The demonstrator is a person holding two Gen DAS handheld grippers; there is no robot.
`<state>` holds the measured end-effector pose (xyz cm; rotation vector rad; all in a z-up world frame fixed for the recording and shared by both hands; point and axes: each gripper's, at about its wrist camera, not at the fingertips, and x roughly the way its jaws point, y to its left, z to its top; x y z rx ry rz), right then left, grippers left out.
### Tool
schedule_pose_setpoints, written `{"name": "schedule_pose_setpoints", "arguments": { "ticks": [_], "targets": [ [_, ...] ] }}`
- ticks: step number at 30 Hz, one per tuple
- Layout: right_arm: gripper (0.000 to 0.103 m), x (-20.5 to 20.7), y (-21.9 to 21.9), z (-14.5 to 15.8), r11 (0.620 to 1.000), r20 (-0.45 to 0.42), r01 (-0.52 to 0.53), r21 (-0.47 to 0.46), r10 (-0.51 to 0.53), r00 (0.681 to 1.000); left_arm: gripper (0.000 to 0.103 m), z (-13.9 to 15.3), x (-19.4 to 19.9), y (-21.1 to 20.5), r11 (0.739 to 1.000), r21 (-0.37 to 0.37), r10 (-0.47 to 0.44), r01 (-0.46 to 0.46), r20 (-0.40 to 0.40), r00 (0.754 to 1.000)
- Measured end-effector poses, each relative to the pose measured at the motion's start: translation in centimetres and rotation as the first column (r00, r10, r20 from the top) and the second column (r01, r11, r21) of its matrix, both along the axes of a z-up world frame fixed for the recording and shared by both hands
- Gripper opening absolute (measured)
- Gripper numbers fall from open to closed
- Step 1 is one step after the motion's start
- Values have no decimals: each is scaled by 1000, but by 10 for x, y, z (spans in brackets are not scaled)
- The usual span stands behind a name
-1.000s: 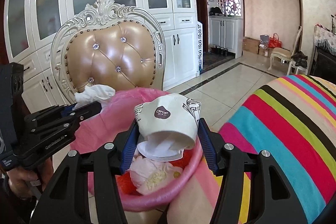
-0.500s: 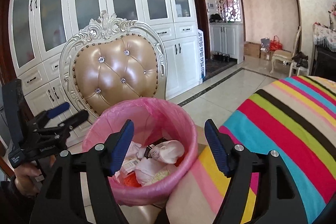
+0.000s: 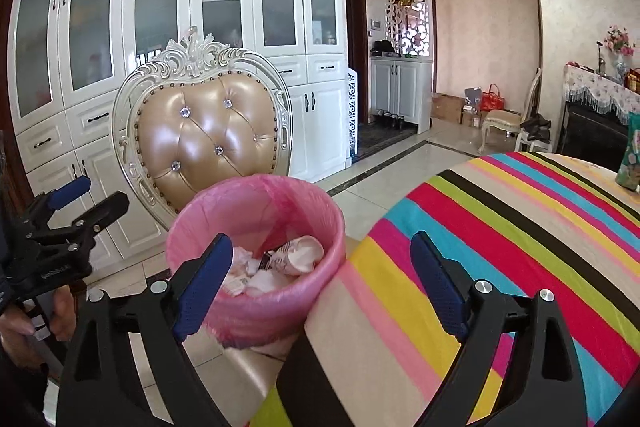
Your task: Collect trash
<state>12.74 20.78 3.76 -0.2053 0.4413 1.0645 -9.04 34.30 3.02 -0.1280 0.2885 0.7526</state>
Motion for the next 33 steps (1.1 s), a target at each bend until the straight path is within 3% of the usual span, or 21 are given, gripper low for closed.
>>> {"name": "schedule_pose_setpoints", "arguments": {
  "ticks": [11,33],
  "targets": [
    [85,-19,-33,1,1000,16,13,8,-13,1000,99,-1,-29,-38,998,-54,27,-28,-12,1000],
    [85,-29,-32,-16,999,20,-18,-37,19,1000,99,-12,-33,-73,999,-2,53,-54,-95,994]
  ]
}}
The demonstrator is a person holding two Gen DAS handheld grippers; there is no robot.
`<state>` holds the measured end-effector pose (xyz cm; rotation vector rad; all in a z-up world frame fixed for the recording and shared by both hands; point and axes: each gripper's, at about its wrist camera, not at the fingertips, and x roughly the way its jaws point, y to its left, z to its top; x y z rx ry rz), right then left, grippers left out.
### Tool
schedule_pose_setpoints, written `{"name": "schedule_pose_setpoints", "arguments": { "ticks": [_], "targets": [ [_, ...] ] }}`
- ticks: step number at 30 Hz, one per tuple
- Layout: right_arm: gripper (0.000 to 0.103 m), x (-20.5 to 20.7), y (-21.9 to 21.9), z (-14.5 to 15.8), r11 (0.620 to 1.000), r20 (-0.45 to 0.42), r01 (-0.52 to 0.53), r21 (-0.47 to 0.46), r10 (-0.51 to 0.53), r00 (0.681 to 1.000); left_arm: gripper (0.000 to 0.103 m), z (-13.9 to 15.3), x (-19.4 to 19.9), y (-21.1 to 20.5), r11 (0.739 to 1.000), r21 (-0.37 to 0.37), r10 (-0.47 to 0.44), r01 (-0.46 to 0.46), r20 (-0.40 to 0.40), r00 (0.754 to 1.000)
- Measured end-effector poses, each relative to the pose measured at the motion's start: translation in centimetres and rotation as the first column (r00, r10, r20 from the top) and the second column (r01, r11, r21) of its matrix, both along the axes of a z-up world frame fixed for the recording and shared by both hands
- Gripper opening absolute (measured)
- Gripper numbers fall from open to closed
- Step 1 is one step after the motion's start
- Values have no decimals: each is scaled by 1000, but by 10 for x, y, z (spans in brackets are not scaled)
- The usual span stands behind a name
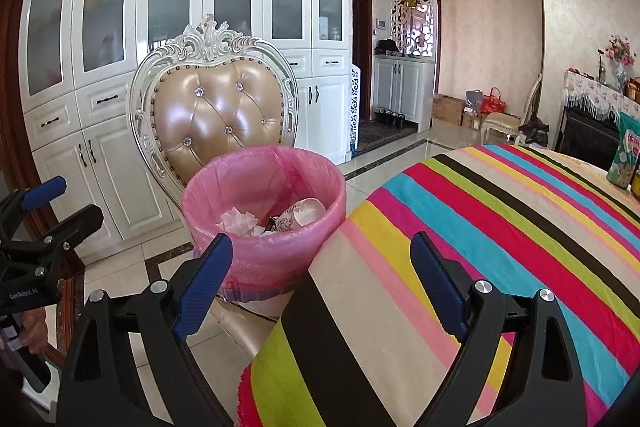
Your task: Collect trash
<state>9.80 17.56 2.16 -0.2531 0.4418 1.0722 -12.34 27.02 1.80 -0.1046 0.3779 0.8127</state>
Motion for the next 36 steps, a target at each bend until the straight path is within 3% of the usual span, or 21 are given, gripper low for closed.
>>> {"name": "schedule_pose_setpoints", "arguments": {
  "ticks": [36],
  "targets": [
    [85,2,4,-11,1000,-15,0,-18,0,1000,99,-16,10,5,999,-41,-6,5,-35,999]
  ]
}}
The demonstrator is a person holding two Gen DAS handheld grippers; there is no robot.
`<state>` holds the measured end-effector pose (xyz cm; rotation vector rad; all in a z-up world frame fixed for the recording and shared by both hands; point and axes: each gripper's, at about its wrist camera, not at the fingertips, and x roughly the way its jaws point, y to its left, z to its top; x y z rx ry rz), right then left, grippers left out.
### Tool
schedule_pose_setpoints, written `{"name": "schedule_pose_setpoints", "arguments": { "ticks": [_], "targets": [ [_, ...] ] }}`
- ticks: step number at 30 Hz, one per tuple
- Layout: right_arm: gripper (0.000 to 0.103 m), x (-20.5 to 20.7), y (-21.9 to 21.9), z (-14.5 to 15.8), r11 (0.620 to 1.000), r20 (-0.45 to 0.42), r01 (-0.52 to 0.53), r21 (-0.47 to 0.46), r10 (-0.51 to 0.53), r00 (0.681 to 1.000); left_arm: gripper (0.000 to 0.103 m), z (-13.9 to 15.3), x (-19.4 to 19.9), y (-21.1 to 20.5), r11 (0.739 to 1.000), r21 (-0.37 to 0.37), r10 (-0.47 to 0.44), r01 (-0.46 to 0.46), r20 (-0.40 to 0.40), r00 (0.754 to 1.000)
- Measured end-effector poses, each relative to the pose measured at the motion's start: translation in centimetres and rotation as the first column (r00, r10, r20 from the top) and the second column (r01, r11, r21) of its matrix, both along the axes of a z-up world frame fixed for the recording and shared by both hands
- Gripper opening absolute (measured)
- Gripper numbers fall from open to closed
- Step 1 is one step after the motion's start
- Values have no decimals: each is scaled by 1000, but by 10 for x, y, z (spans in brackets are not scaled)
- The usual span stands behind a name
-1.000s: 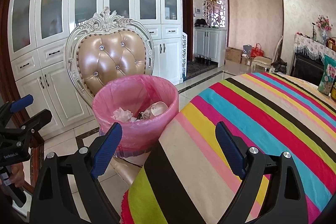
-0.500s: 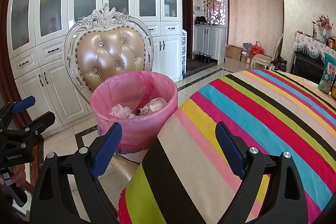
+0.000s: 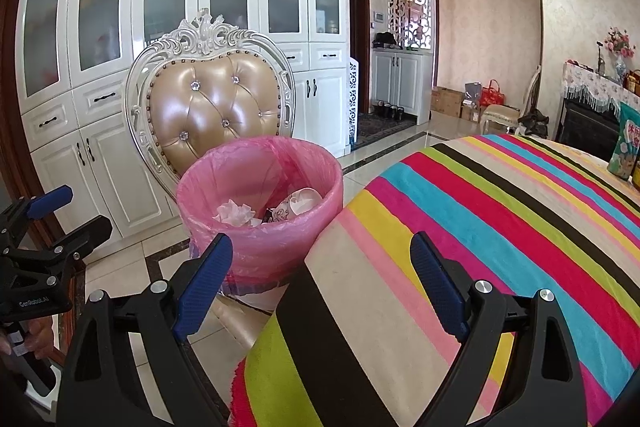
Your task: Collect trash
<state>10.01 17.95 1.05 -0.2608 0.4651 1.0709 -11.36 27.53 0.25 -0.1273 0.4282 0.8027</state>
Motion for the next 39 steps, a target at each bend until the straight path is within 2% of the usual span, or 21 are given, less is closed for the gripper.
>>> {"name": "schedule_pose_setpoints", "arguments": {
  "ticks": [39],
  "targets": [
    [85,-5,3,3,1000,-2,-6,11,6,1000,99,2,-2,3,1000,-13,4,-4,7,1000]
  ]
}}
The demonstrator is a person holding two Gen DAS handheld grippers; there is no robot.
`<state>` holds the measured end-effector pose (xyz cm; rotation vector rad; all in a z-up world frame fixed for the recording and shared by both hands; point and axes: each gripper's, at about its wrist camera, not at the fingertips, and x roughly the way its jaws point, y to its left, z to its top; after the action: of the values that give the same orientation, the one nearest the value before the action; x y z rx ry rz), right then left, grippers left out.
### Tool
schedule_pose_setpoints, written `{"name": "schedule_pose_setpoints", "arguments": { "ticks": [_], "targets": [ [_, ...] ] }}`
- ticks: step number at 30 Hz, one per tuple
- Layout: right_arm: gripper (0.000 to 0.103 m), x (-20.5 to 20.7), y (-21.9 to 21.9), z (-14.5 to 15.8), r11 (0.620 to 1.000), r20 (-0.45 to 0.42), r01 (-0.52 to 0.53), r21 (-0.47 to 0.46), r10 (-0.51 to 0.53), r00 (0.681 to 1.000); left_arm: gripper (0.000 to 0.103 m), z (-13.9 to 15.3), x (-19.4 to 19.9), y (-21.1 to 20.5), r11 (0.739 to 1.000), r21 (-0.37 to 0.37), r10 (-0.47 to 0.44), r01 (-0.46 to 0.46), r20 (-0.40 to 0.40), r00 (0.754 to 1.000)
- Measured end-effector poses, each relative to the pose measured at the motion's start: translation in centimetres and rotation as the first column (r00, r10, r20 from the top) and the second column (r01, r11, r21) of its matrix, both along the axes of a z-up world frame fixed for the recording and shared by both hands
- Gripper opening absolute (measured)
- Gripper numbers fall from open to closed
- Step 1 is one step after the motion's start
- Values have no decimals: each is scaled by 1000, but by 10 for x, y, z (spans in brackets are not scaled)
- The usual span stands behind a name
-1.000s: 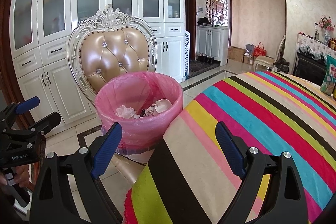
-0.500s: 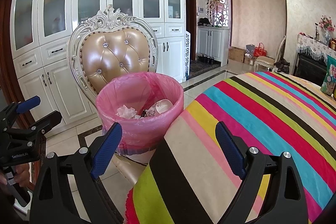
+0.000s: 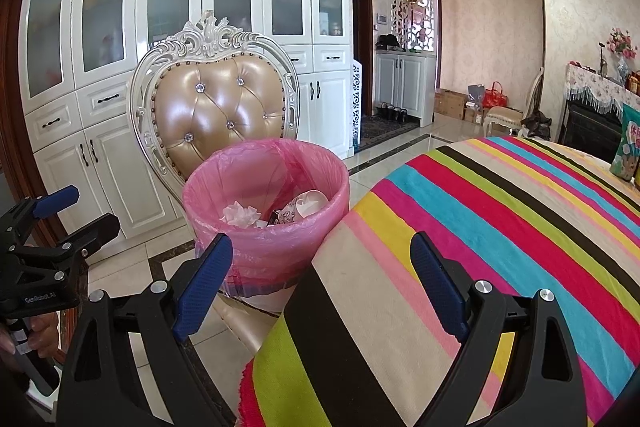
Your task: Collect trash
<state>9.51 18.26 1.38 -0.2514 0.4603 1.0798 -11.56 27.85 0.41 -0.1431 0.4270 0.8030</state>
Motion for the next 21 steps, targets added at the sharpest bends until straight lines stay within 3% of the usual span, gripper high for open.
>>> {"name": "schedule_pose_setpoints", "arguments": {
  "ticks": [21],
  "targets": [
    [85,0,0,0,1000,-1,-1,0,1,1000,99,-4,2,2,1000,-2,1,-1,-13,1000]
  ]
}}
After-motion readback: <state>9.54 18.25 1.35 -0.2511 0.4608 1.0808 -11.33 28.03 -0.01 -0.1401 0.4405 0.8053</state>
